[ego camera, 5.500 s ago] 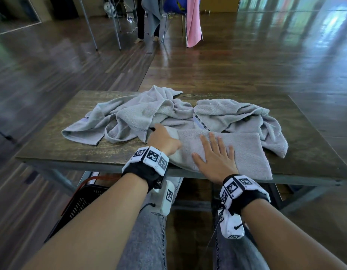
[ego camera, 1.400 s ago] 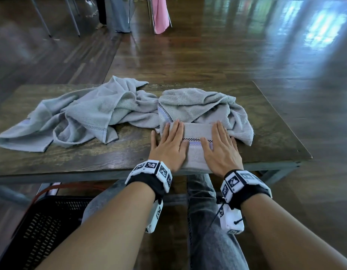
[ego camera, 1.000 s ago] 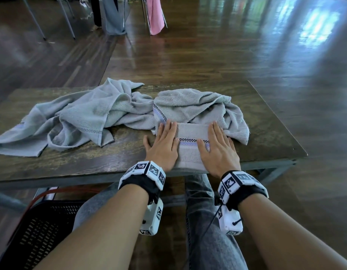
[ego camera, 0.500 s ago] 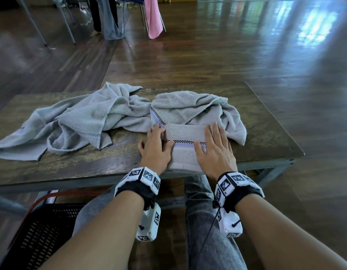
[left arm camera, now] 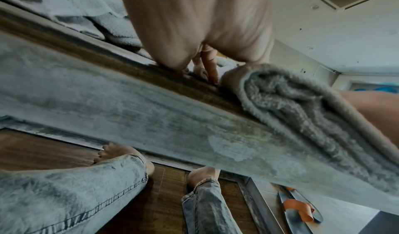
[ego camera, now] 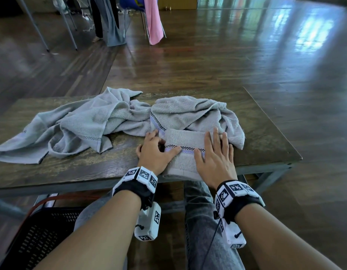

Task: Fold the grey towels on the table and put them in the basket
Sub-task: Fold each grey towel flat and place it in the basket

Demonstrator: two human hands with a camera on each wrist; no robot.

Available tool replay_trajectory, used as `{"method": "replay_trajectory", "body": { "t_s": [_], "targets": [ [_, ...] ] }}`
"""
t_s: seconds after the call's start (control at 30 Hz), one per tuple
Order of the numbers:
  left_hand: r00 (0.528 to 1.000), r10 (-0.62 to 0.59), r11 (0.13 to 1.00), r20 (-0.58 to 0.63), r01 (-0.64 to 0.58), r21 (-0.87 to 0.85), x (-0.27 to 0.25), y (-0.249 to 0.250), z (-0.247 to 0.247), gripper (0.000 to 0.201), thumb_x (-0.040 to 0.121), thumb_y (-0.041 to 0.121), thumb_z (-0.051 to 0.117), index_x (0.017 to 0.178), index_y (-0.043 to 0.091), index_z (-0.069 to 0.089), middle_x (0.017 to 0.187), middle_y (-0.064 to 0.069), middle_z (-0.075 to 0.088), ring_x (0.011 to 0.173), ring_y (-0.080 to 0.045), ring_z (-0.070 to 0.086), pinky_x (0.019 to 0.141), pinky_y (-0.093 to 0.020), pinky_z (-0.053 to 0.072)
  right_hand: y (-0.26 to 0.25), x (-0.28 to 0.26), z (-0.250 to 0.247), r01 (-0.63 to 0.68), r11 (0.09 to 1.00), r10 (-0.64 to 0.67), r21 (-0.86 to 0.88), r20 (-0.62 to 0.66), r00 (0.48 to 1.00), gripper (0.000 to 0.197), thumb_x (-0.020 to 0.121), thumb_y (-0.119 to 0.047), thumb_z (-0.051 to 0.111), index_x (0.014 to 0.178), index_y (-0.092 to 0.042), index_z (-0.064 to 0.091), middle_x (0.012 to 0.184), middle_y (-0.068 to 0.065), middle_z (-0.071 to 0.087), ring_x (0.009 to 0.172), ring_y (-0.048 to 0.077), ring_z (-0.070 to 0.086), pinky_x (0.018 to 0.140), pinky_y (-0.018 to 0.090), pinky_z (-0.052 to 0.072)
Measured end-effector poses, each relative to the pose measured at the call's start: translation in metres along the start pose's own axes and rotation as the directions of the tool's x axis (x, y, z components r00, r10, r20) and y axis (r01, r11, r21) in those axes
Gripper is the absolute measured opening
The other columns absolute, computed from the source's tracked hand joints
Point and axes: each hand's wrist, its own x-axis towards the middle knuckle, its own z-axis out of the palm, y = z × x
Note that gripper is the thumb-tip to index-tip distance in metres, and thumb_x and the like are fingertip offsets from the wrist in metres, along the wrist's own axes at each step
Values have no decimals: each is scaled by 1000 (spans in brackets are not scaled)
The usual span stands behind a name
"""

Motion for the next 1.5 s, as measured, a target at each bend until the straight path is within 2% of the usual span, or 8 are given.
{"method": "replay_trajectory", "body": {
  "t_s": [0.33, 0.53, 0.73, 0.87, 0.97, 1.1, 1.23, 1.5],
  "targets": [
    [992, -81, 953, -94, 105, 284, -21, 35, -3, 39, 80, 51, 67, 92, 15, 63, 126, -5, 42, 123, -29, 36, 107, -48, 30, -12, -9, -13, -71, 997, 74, -26, 128, 989, 73, 101, -57, 18, 160, -23, -10, 167, 4, -21, 152, 22, -26, 123, 51, -10],
    [996, -80, 894, 30, 85, -439, -38, 22, -44, 23, 80, 27, 71, 91, 7, 68, 82, -10, 71, 68, -12, 64, 60, -20, 48, -40, -24, -25, -169, 927, 153, 335, 74, 985, 75, 100, -59, 26, 157, -27, -10, 167, 8, 6, 153, 22, -12, 123, 48, -6],
    [982, -157, 654, 106, 184, -734, -54, -16, -104, 22, 78, 21, 73, 98, 13, 73, 96, -12, 75, 93, -31, 70, 82, -42, 54, -98, -27, -39, -145, 760, 51, 633, 165, 985, 57, 98, -65, 25, 146, -47, 1, 146, 11, 49, 144, 33, 28, 115, 51, 27],
    [973, -217, 488, 75, 174, -855, -70, -56, -142, 12, 84, 10, 69, 96, 14, 73, 91, -9, 76, 80, -24, 73, 65, -31, 57, -155, -23, -43, -60, 684, -103, 727, 178, 979, 57, 103, -44, 42, 147, -40, 6, 95, -1, 62, 76, 2, 64, 73, 26, 47],
    [947, -321, 452, 11, 164, -877, -91, -94, -171, 18, 88, 12, 68, 105, 11, 71, 101, -10, 76, 89, -27, 72, 77, -38, 57, -202, -25, -34, -6, 630, -237, 777, 200, 951, 62, 100, -21, 48, 146, -34, 8, 95, 2, 62, 75, 9, 66, 71, 31, 56],
    [866, -491, 461, -95, 166, -872, -137, -159, -202, 27, 90, 13, 68, 115, 4, 65, 115, -19, 70, 108, -40, 66, 95, -53, 51, -267, -40, -7, 60, 592, -453, 804, 270, 850, 65, 95, -9, 45, 139, -38, 7, 82, 7, 60, 65, 19, 58, 63, 34, 45],
    [721, -671, 453, -174, 213, -866, -195, -228, -210, 27, 90, 16, 69, 110, -1, 59, 104, -16, 73, 85, -24, 71, 67, -33, 55, -325, -73, 41, 175, 601, -640, 780, 338, 690, 70, 91, -1, 47, 141, -29, 9, 83, 1, 55, 58, 2, 55, 67, 26, 45],
    [410, -895, 362, -174, 443, -820, -291, -344, -168, 32, 87, 15, 73, 104, 15, 45, 100, -12, 71, 77, -14, 68, 64, -29, 56, -385, -143, 143, 237, 737, -663, 633, 609, 436, 59, 89, -7, 52, 125, -38, 17, 73, 8, 58, 56, 28, 55, 51, 31, 36]
  ]
}}
